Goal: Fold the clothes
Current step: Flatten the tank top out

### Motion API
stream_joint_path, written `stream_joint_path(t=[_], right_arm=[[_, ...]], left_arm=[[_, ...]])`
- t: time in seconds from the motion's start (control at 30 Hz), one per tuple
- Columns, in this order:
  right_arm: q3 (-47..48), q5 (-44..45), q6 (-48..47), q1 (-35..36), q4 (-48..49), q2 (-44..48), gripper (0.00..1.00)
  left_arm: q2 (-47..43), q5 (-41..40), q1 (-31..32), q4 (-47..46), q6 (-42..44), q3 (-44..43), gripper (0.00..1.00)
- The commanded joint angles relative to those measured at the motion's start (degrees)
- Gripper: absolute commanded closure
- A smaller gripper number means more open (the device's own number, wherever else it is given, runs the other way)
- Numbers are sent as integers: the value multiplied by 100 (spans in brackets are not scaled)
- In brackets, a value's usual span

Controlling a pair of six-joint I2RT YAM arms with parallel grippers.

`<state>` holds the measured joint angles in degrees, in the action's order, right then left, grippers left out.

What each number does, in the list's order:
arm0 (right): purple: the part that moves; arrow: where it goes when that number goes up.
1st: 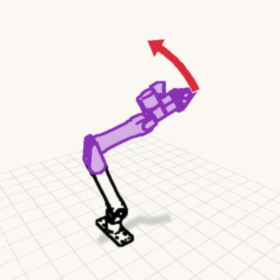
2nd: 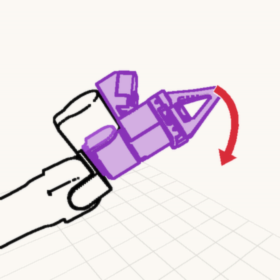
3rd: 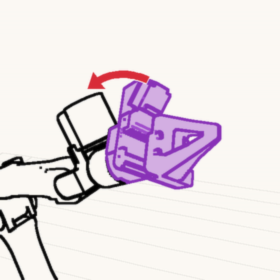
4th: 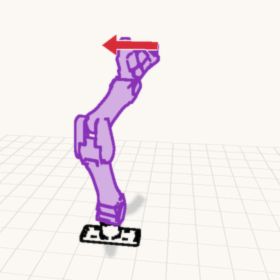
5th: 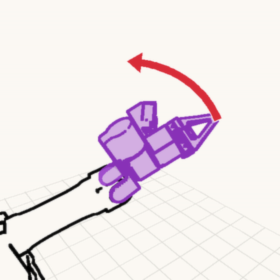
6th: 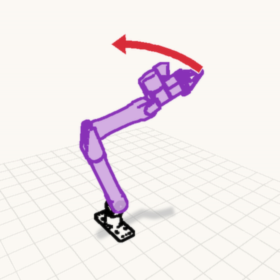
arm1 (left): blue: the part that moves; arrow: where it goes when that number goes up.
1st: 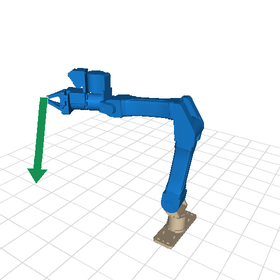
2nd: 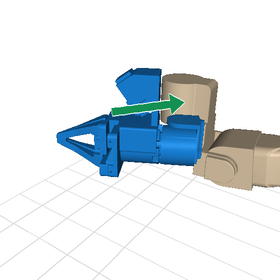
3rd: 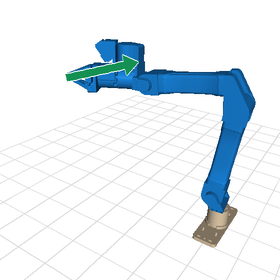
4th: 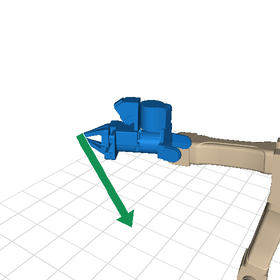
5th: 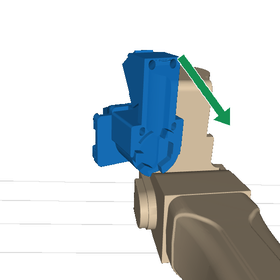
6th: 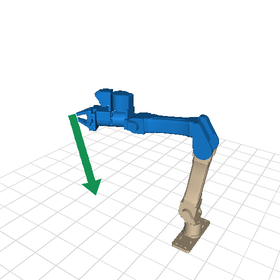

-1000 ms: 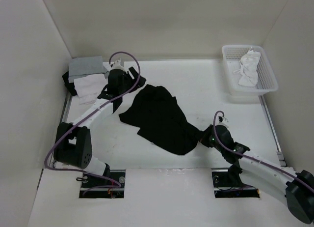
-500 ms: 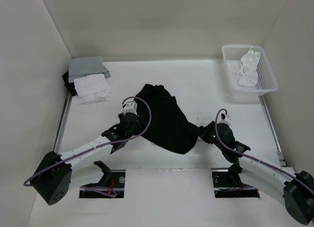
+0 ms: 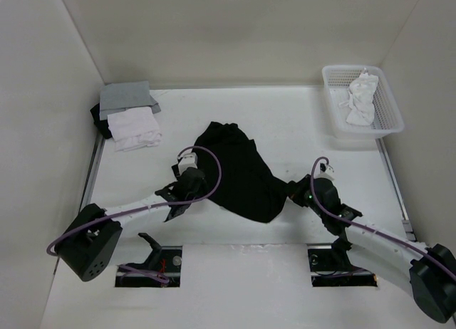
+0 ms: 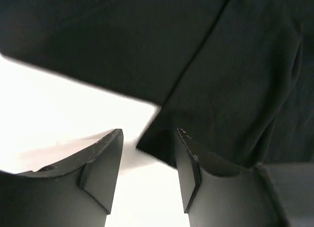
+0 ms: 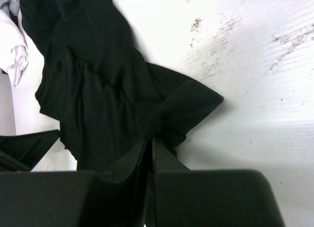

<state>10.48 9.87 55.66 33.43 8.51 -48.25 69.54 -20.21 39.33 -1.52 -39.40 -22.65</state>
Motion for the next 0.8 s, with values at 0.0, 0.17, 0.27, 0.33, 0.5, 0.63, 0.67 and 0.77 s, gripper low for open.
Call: stream_joint_path(t=[0.0, 0.17, 0.27, 0.33, 0.5, 0.63, 0.67, 0.77], right_arm=[[-20, -11, -73, 10, 432, -9, 93], [-72, -20, -73, 10, 414, 70, 93], [-64, -55, -73, -8, 423, 70, 93], [-55, -64, -81, -34, 432, 61, 93], [-20, -64, -90, -43, 423, 131, 93], [-37, -64, -47, 18, 257, 175, 93], [-46, -73, -29, 53, 178, 193, 93], [24, -196, 198, 509, -724, 420, 89]], left_arm=[[297, 429, -132, -445, 108, 15, 67], [139, 579, -211, -305, 90, 68, 84], [-89, 807, -308, -165, 29, 129, 85], [-168, 930, -317, -147, -24, 165, 85], [-483, 887, -281, 159, -129, 60, 100], [-1849, 721, -439, 921, -112, -456, 100], [-2126, 668, -509, 1117, -86, -607, 100], [-2962, 509, -896, 1794, 11, -1047, 100]])
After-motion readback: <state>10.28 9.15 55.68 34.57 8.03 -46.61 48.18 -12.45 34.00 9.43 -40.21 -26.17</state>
